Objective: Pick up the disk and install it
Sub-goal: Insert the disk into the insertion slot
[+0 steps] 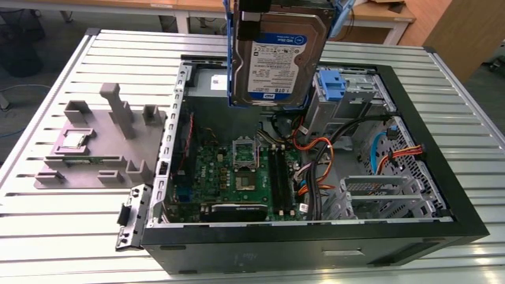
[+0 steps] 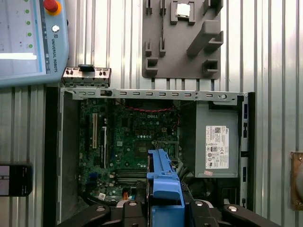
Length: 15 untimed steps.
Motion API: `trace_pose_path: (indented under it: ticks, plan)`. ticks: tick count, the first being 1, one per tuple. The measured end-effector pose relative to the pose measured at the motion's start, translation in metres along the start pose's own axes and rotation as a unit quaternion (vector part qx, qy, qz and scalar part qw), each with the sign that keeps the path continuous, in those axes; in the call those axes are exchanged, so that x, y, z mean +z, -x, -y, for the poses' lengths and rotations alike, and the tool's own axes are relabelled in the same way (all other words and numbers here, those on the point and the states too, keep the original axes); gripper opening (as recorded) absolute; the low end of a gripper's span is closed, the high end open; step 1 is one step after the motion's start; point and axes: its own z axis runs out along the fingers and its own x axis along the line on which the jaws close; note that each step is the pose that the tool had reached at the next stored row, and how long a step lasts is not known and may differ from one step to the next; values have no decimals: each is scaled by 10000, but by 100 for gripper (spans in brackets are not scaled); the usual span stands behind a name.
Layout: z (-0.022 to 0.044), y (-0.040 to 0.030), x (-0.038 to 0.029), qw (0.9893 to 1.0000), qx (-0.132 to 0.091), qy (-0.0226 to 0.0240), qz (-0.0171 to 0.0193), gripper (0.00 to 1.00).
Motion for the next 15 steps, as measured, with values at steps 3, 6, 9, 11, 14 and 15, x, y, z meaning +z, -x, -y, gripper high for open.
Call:
trace_pose_path:
  ticks: [3, 6, 9, 11, 14, 15]
  plan:
    - [1, -22, 1, 10000, -1, 0, 0, 37]
    - [1, -89, 4, 10000, 0, 0, 1, 37]
    - [3, -150, 14, 10000, 0, 0, 0, 37]
    - [22, -166, 27, 10000, 0, -1, 1, 37]
    - [99, -171, 38, 10000, 0, 0, 0, 37]
    - [126, -173, 42, 10000, 0, 0, 0, 37]
